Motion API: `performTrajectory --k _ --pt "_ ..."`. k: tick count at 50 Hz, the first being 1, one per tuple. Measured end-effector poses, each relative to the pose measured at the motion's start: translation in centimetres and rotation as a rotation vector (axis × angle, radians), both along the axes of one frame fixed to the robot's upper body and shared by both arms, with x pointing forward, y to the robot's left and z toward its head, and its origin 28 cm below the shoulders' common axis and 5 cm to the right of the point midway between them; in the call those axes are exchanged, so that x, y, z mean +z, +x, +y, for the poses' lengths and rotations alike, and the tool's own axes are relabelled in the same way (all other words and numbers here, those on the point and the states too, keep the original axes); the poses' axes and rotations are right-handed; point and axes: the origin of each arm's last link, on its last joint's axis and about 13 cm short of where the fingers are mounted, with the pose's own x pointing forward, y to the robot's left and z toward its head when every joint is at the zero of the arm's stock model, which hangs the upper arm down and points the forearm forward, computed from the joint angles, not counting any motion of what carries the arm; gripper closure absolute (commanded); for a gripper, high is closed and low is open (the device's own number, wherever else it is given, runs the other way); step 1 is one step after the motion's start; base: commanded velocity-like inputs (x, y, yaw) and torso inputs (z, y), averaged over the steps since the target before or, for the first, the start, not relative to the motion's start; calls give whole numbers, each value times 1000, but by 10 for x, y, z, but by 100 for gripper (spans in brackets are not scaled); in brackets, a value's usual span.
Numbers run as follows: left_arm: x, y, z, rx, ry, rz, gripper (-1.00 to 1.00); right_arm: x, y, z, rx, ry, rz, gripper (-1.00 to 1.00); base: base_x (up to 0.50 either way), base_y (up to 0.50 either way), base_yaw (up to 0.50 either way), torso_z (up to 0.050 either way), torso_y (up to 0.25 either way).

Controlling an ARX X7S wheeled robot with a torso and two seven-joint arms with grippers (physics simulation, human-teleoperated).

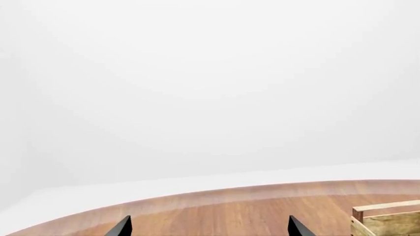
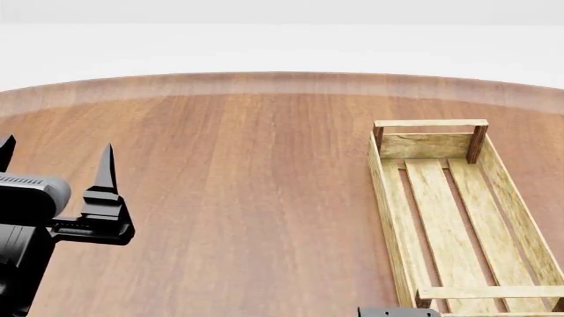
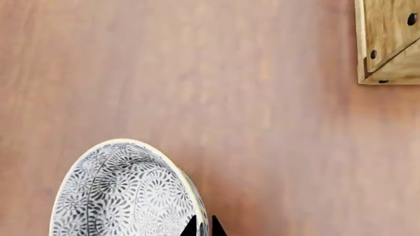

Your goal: Stack the right bowl on the left bowl and place them in the tray.

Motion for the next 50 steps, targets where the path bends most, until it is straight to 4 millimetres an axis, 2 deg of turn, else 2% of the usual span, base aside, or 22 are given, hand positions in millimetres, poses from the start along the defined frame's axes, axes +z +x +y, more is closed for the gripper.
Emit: performTrajectory --k 20,39,50 --pt "-1 1 0 -1 1 1 -100 30 19 1 -12 64 -114 100 0 0 0 0 0" --pt "0 2 -1 -3 2 0 -100 44 67 12 -39 116 -175 100 0 0 0 0 0" --pt "0 2 -2 -5 0 1 -100 45 85 28 0 144 -173 100 0 0 0 0 1"
